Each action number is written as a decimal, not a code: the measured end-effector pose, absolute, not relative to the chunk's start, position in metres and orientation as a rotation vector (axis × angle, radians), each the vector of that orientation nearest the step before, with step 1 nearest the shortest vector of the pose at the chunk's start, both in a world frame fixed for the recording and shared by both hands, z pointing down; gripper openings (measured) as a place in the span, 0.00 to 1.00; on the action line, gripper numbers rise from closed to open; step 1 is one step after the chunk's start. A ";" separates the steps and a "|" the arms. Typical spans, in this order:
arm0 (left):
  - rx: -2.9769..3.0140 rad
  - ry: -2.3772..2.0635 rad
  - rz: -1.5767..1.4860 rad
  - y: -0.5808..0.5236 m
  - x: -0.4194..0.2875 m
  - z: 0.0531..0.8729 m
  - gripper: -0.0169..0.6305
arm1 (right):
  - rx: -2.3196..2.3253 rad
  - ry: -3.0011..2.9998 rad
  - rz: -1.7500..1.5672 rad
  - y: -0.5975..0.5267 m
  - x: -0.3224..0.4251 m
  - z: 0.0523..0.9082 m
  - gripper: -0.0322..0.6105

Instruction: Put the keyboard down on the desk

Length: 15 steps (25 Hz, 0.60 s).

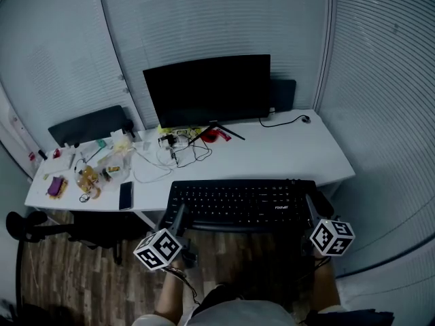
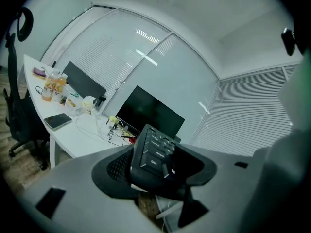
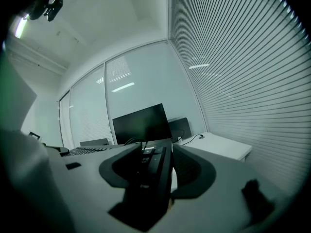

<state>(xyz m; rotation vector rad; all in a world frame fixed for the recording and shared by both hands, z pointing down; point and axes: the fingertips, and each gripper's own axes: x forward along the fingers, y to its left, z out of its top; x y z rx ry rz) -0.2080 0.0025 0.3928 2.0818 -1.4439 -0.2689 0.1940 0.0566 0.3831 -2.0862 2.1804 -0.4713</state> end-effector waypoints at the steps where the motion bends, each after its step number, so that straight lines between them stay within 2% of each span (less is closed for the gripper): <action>1: 2.078 -1.441 -0.265 0.002 -0.208 0.395 0.41 | -2.090 2.181 -0.476 0.056 0.194 0.384 0.38; 15: 2.094 -1.398 -0.279 -0.013 -0.200 0.406 0.41 | -2.128 2.155 -0.451 0.053 0.200 0.389 0.38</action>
